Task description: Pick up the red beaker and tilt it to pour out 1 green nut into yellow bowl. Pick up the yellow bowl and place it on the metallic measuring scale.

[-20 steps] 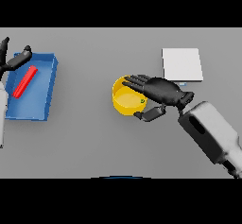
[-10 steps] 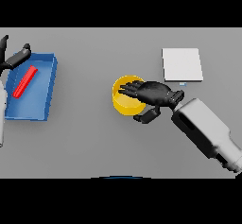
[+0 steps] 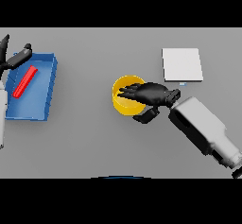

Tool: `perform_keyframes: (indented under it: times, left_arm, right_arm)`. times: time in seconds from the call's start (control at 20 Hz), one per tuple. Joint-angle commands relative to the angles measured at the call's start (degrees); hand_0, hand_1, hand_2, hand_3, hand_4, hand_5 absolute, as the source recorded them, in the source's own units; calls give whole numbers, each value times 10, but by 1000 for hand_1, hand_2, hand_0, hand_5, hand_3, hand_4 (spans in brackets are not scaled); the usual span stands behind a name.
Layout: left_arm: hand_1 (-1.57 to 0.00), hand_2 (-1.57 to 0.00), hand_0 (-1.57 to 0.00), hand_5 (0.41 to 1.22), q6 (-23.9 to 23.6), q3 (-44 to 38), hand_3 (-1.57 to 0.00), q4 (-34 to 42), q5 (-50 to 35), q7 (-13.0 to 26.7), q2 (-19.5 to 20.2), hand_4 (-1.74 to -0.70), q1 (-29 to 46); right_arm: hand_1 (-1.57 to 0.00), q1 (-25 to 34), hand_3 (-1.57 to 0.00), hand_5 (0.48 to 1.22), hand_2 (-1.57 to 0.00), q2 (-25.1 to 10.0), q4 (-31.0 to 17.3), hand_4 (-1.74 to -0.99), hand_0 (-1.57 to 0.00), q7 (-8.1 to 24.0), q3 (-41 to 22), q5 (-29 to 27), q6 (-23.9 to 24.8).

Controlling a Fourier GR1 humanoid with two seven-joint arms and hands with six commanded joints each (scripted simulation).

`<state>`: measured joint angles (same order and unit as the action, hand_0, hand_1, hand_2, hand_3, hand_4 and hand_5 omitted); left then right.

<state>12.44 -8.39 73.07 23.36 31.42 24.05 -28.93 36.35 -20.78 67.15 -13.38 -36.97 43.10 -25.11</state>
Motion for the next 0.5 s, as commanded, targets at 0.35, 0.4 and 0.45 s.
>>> perform_keyframes:
  times: [0.35, 0.4, 0.45]
  left_arm:
    - [1, 1, 1, 729, -5, 4, 1, 6, 6, 6, -3, -793, 4]
    - [1, 1, 1, 731, -5, 0, 1, 7, 4, 10, -1, -793, 4]
    - [1, 1, 1, 732, -4, 2, 1, 6, 6, 14, 0, -788, 3]
  right_arm:
    - [-376, -3, -419, 999, -379, 11, -10, -1479, -469, -8, -8, 5, 5]
    - [-509, 1, -650, 1044, -481, 10, -16, -1473, -630, -18, -10, 6, 5]
    - [-649, 3, -834, 1079, -590, 11, -20, -1469, -780, -20, -10, 7, 6]
